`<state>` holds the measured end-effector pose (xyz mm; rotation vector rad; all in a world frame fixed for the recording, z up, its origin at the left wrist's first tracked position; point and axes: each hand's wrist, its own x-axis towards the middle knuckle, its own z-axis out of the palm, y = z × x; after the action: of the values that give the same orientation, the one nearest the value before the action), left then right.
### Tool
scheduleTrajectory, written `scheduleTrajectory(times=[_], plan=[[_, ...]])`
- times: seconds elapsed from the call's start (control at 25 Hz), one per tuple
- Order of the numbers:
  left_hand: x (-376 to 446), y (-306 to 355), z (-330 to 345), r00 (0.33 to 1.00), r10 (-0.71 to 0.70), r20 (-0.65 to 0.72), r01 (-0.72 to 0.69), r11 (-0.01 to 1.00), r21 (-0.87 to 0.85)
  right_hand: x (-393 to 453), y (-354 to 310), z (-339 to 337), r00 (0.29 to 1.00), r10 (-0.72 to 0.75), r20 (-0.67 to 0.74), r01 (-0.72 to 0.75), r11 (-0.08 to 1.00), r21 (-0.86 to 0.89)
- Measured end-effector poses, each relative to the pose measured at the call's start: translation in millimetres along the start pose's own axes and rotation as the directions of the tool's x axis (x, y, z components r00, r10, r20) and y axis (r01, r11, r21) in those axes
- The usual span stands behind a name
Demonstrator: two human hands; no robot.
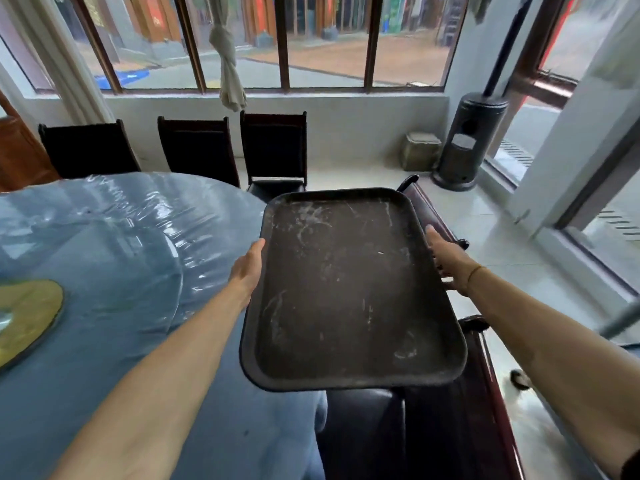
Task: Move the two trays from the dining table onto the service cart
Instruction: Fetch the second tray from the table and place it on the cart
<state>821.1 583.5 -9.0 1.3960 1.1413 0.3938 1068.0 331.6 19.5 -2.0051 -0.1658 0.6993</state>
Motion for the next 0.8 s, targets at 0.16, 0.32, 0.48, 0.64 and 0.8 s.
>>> scheduleTrajectory(times=[0.16, 0.32, 0.48, 0.64, 0.8], plan=[[-21, 26, 65, 0.989, 0.069, 0.129, -0.072, 0.997, 0.022, -31, 21, -76, 0.991, 0.032, -0.130, -0.023, 0.997, 0.072], [-52, 44, 138, 0.946, 0.091, 0.311, -0.100, 0.995, 0.012, -67, 54, -153, 0.966, 0.093, -0.242, -0.052, 0.984, 0.171], [-86, 55, 212, 0.898, 0.103, 0.427, -0.119, 0.993, 0.010, -105, 93, -220, 0.913, 0.139, -0.384, -0.043, 0.968, 0.247], [-124, 61, 285, 0.835, 0.121, 0.537, -0.142, 0.990, -0.001, -142, 133, -282, 0.845, 0.198, -0.497, -0.065, 0.960, 0.273], [-166, 57, 350, 0.768, 0.102, 0.632, -0.152, 0.988, 0.024, -172, 173, -341, 0.784, 0.244, -0.571, -0.071, 0.949, 0.308]])
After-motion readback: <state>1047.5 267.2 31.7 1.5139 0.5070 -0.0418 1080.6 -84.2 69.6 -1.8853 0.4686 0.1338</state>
